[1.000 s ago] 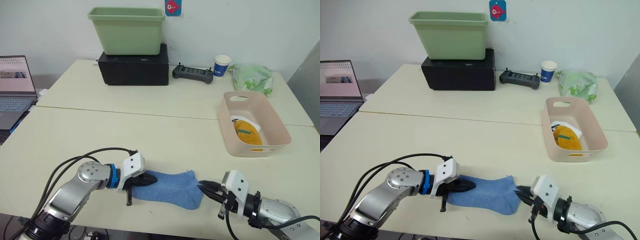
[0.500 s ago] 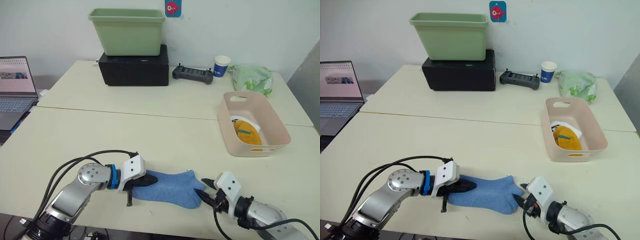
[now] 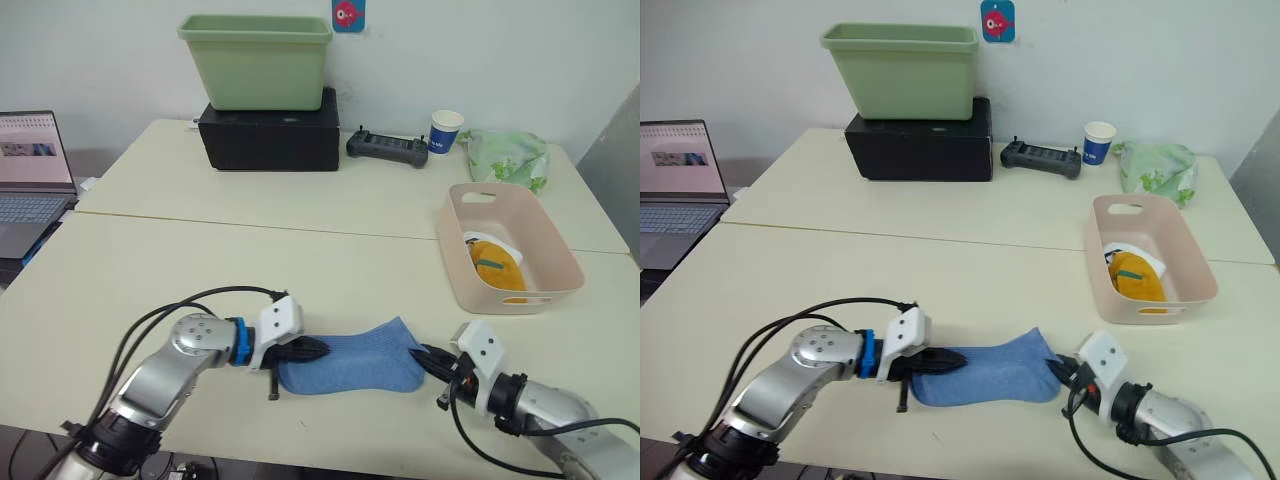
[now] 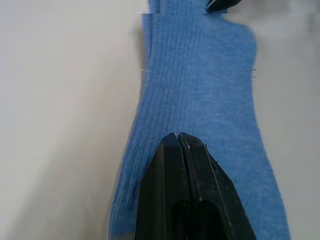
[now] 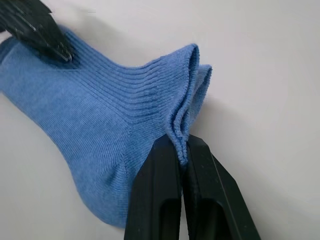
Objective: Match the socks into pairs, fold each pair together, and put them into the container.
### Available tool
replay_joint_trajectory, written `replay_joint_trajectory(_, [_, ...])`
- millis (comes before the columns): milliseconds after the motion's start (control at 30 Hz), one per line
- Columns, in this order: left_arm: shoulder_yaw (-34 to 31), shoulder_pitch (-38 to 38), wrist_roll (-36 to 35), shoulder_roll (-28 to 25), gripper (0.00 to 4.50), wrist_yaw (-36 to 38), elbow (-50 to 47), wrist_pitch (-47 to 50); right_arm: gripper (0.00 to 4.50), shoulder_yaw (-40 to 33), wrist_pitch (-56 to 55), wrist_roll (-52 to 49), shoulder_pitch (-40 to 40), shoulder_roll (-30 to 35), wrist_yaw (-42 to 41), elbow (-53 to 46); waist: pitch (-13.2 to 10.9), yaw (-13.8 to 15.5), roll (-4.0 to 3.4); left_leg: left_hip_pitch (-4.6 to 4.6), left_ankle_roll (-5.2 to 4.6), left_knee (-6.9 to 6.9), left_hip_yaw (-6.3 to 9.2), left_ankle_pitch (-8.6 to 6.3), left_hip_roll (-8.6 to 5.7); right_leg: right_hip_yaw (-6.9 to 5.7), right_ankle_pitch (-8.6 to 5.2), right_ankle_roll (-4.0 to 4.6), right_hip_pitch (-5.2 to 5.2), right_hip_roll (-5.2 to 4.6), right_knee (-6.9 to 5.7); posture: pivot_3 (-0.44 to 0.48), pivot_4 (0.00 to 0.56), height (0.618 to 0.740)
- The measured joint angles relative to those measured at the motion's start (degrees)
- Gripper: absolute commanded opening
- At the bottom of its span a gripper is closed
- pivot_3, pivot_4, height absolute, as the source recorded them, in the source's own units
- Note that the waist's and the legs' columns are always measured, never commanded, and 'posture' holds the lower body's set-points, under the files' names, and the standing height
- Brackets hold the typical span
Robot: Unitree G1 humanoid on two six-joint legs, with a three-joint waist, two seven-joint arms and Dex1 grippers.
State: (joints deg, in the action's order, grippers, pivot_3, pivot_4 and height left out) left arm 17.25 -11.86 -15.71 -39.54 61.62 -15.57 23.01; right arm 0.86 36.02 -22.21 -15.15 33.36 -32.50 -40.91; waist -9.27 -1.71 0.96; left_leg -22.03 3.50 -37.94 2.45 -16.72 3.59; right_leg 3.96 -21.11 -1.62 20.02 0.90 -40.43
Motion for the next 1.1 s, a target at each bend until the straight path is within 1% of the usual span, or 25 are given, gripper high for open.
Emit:
replay_joint_trajectory(133, [2.4,-1.2,2.1,1.1,0.00,0.3,2.1,-1.1,0.02,-0.2,3.5,-4.1,1.2,1.5,-1.0,-3.0,0.0,-0.1,-0.01,0.00,-0.04,0.01,0.07,-0.02,0.05,-0.03,0.00,0.00,0.02,0.05,-0.03,0.000,0.150,0.720])
replay_joint_trajectory(300, [3.0,-2.1,3.1,1.6,0.00,0.5,4.6,-3.8,0.02,0.5,9.4,-10.6,4.6,1.8,-1.1,-7.0,0.0,0.0,-0.01,0.03,-0.05,-0.01,0.06,-0.03,0.00,-0.02,0.00,0.00,-0.04,0.01,-0.02,0.000,0.150,0.720])
replay_joint_trajectory(467, [3.0,-2.1,3.1,1.5,0.00,0.5,4.9,-4.6,0.02,2.8,18.9,-18.7,11.7,-0.7,1.6,-7.3,0.0,-0.1,-0.02,0.05,-0.05,-0.01,0.08,-0.03,0.02,-0.02,0.00,0.01,-0.04,0.02,-0.04,0.000,0.150,0.720])
replay_joint_trajectory(567, [2.2,-1.4,2.9,0.6,0.00,0.5,3.9,-4.3,0.02,3.7,24.1,-22.6,16.0,-2.7,3.9,-6.1,0.0,-0.1,-0.01,0.03,-0.05,-0.01,0.08,-0.03,0.03,-0.01,0.00,0.01,-0.01,0.02,-0.03,0.000,0.150,0.720])
replay_joint_trajectory(633, [1.1,-0.6,2.3,0.0,0.00,0.5,2.9,-3.6,0.02,3.7,26.3,-24.3,17.6,-3.0,5.0,-4.9,0.0,0.0,-0.01,0.02,-0.05,0.00,0.08,-0.03,0.03,-0.02,0.00,0.01,0.00,0.01,-0.03,0.000,0.150,0.720])
replay_joint_trajectory(767, [-2.3,1.9,-0.6,-2.8,0.00,0.5,-0.9,0.1,0.02,3.5,30.3,-27.4,21.2,-4.5,7.0,-2.3,0.0,-0.1,0.00,-0.05,-0.05,0.01,0.10,-0.03,0.06,-0.03,0.00,0.01,0.08,0.02,-0.04,0.000,0.150,0.720])
replay_joint_trajectory(833, [-3.1,3.0,-0.8,-3.7,0.00,0.5,-1.5,0.2,0.02,3.4,31.9,-29.2,22.6,-5.3,7.9,-1.3,0.0,-0.1,-0.01,-0.05,-0.06,0.01,0.10,-0.03,0.04,-0.03,0.00,0.01,0.08,0.01,-0.02,0.000,0.150,0.720])
replay_joint_trajectory(1033, [-2.9,4.1,0.6,-2.9,0.00,0.0,0.0,-2.2,0.02,3.3,35.4,-33.1,26.3,-8.9,11.5,1.0,0.0,0.0,-0.02,-0.06,-0.06,0.01,0.11,-0.03,0.04,-0.05,0.00,0.01,0.09,0.00,-0.01,0.000,0.150,0.720])
replay_joint_trajectory(1100, [-2.8,4.1,1.1,-2.9,0.00,0.1,0.5,-3.6,0.02,4.3,36.4,-33.1,28.0,-10.9,13.0,2.6,0.0,-0.2,-0.02,-0.06,-0.06,0.02,0.10,-0.03,0.04,-0.04,0.00,0.01,0.11,0.00,-0.03,0.000,0.150,0.720])
